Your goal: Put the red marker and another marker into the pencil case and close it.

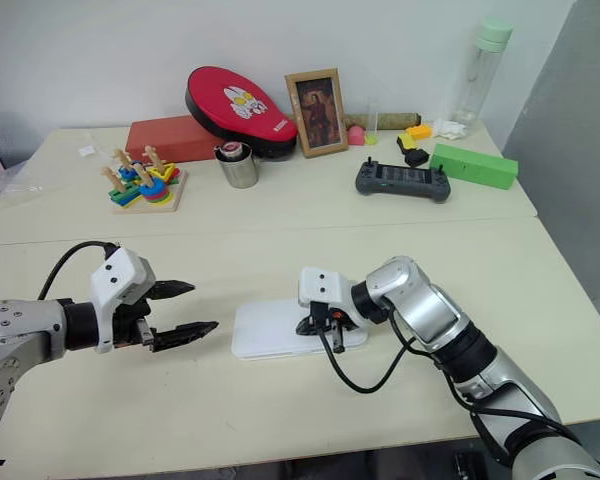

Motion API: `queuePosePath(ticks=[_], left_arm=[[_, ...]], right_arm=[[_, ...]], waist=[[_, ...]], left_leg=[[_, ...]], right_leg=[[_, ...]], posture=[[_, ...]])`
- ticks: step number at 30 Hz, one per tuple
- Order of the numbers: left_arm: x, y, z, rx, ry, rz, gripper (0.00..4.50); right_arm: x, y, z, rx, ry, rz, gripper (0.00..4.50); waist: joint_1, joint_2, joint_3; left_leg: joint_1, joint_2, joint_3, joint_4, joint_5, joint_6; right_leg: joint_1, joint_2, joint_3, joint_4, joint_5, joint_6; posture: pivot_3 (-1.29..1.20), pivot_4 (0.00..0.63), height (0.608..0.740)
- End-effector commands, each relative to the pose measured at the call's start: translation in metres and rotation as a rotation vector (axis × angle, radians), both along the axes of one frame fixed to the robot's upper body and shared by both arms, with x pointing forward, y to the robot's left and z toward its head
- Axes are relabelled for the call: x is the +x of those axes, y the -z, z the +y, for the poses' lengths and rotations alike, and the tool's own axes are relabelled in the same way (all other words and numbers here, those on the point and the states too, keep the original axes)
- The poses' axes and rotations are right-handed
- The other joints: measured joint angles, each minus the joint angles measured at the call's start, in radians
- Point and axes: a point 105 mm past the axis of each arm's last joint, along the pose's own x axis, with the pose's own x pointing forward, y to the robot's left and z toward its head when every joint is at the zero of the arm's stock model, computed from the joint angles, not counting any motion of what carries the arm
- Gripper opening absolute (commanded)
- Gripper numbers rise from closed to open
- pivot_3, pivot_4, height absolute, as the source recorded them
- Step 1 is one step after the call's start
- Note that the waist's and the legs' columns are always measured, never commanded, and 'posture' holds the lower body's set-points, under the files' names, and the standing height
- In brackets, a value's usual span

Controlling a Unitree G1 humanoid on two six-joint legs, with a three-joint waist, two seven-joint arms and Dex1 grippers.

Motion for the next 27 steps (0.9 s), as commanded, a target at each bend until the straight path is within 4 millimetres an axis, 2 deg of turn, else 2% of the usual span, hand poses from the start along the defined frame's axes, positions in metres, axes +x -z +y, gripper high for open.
queuePosePath(ticks=[1,3,6,9,13,17,20,24,27], left_arm=[[0.001,-0.004,0.000,0.010,0.005,-0.023,4.50],[0.000,-0.002,0.001,0.019,0.003,-0.017,4.50],[-0.003,-0.001,0.002,0.004,-0.001,-0.013,4.50],[-0.004,0.003,0.005,-0.004,-0.029,-0.014,4.50],[-0.002,0.019,0.008,-0.051,-0.123,-0.088,4.50],[0.005,0.030,0.020,-0.079,-0.279,-0.182,4.50],[0.007,0.034,0.029,-0.131,-0.431,-0.250,4.50],[-0.014,0.049,0.029,-0.145,-0.501,-0.224,4.50],[-0.018,0.044,0.034,-0.179,-0.573,-0.245,4.50]], right_arm=[[0.004,0.017,-0.014,-0.075,0.036,0.002,0.01],[0.003,0.010,-0.012,-0.037,0.040,0.010,0.01],[0.003,-0.019,-0.004,0.099,0.078,0.036,0.01],[0.002,-0.031,-0.011,0.117,0.085,0.015,0.01],[0.002,-0.040,-0.032,0.117,0.137,-0.050,0.01],[-0.004,-0.047,-0.058,0.147,0.196,-0.069,0.01],[-0.002,-0.046,-0.082,0.142,0.338,-0.070,0.01],[0.001,-0.048,-0.097,0.229,0.522,-0.046,0.01],[0.007,-0.042,-0.111,0.279,0.686,-0.054,0.01]], waist=[[0.000,0.000,0.000],[0.001,0.000,0.000],[0.001,-0.001,-0.001],[0.001,-0.001,0.000],[0.002,-0.001,-0.001],[0.005,-0.001,-0.001],[0.006,-0.002,-0.001],[-0.002,-0.003,-0.002],[0.002,-0.003,-0.002]], left_leg=[[0.001,0.000,0.000,0.000,0.000,0.000],[0.001,0.000,0.000,0.000,0.000,0.000],[0.001,0.000,0.000,0.000,0.000,0.000],[0.000,0.000,0.000,0.000,0.000,0.000],[0.000,0.000,0.000,0.000,0.000,0.000],[-0.001,0.000,0.000,0.000,0.000,0.000],[-0.001,0.000,-0.001,0.000,0.000,0.000],[-0.001,0.000,0.001,0.000,0.000,0.000],[-0.001,0.000,0.000,0.000,0.000,0.000]], right_leg=[[0.001,0.000,0.000,0.000,0.000,0.000],[0.001,0.000,0.000,0.000,0.000,0.000],[0.001,0.000,0.000,0.000,0.000,0.000],[0.000,0.000,0.000,0.000,0.000,0.000],[0.001,0.000,0.000,-0.001,0.000,0.000],[0.000,0.000,0.000,-0.003,0.000,0.000],[0.001,0.000,0.000,-0.004,0.000,0.000],[0.002,-0.001,0.001,-0.005,0.001,0.001],[0.002,0.000,0.001,-0.005,0.001,0.001]], posture=[[0.00,0.150,0.740],[0.00,0.150,0.740],[0.00,0.150,0.740],[0.00,0.150,0.740],[0.00,0.150,0.740],[0.00,0.150,0.740],[0.00,0.150,0.740],[0.00,0.150,0.740],[0.00,0.150,0.740]])
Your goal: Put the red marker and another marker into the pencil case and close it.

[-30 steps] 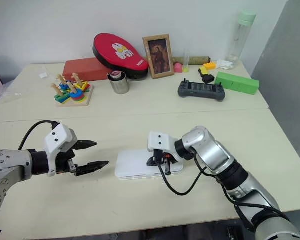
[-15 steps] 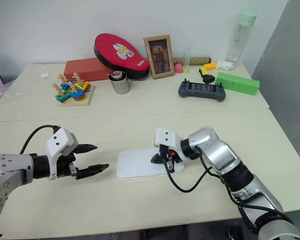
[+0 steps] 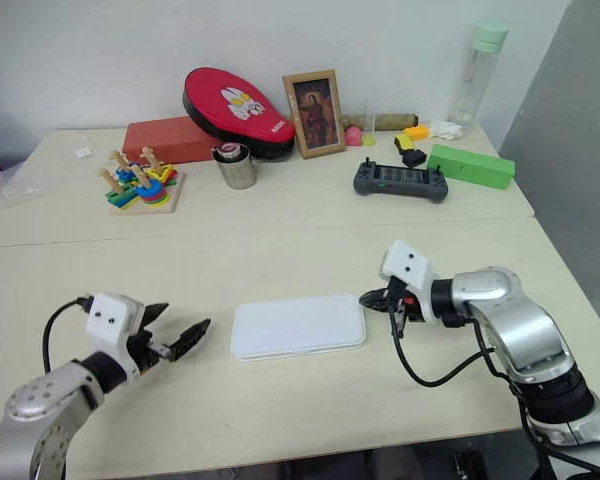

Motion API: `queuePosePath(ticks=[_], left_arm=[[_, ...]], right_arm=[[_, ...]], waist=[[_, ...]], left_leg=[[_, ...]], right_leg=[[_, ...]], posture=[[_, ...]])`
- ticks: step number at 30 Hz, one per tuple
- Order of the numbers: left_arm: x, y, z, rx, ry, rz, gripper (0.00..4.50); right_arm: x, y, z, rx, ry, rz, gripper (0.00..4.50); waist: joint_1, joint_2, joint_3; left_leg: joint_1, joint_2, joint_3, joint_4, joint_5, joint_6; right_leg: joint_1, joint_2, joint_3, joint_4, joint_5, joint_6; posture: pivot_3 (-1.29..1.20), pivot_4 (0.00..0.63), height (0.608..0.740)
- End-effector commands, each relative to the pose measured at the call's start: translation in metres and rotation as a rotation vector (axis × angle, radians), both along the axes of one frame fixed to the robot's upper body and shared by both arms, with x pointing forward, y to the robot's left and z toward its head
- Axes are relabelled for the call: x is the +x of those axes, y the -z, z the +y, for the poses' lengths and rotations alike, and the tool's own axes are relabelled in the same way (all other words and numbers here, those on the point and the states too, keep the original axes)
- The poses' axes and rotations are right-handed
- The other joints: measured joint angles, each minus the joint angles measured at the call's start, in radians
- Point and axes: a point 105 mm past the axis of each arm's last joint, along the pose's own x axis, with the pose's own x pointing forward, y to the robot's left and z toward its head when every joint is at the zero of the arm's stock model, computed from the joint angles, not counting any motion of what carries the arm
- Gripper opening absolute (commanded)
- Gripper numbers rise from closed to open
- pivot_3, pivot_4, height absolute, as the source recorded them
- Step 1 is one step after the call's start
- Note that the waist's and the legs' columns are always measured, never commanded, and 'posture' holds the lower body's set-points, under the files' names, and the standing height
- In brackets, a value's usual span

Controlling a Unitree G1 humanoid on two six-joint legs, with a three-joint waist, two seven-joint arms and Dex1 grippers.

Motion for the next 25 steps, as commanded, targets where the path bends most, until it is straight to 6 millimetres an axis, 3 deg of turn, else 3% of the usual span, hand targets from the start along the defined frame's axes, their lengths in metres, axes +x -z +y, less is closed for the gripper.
queuePosePath(ticks=[1,4,7,10,17,25], left_arm=[[0.000,-0.027,0.010,0.021,-0.082,-0.110,4.50],[0.000,-0.035,0.018,0.034,-0.127,-0.142,4.50],[-0.001,-0.039,0.022,0.028,-0.158,-0.149,4.50],[0.000,-0.039,0.028,0.002,-0.213,-0.154,4.50],[-0.006,-0.025,0.008,-0.026,-0.222,-0.138,4.50],[-0.008,-0.022,0.013,-0.032,-0.277,-0.145,4.50]], right_arm=[[0.006,-0.006,-0.014,0.064,0.180,-0.065,0.01],[0.009,0.001,-0.022,0.117,0.317,-0.097,0.01],[0.001,0.001,-0.018,0.181,0.324,-0.168,0.01],[0.008,0.015,-0.033,0.214,0.461,-0.144,0.01],[-0.010,0.032,-0.045,0.178,0.503,-0.204,0.01],[-0.011,0.047,-0.052,0.164,0.586,-0.200,0.01]], waist=[[0.003,0.000,0.000],[0.008,-0.001,-0.001],[0.007,-0.001,-0.001],[0.004,-0.002,-0.002],[0.004,-0.002,-0.002],[0.002,-0.002,-0.003]], left_leg=[[0.000,0.000,0.000,0.000,0.000,0.000],[0.000,0.000,-0.001,0.001,0.000,0.000],[0.000,0.000,0.000,0.001,0.000,0.000],[0.000,0.000,0.001,0.001,0.000,0.000],[0.000,0.000,0.002,0.000,0.000,0.000],[0.002,0.000,0.002,0.001,0.001,0.001]], right_leg=[[0.000,0.000,0.000,0.000,0.000,0.000],[0.001,0.000,-0.001,0.000,0.000,0.000],[0.001,0.000,0.000,-0.002,0.001,0.002],[0.001,0.000,0.002,-0.002,0.002,0.002],[0.001,0.000,0.002,-0.003,0.002,0.002],[0.002,0.001,0.003,-0.002,0.002,0.004]], posture=[[0.00,0.150,0.740],[0.00,0.150,0.740],[0.00,0.150,0.740],[0.00,0.150,0.740],[0.00,0.150,0.740],[0.00,0.150,0.740]])
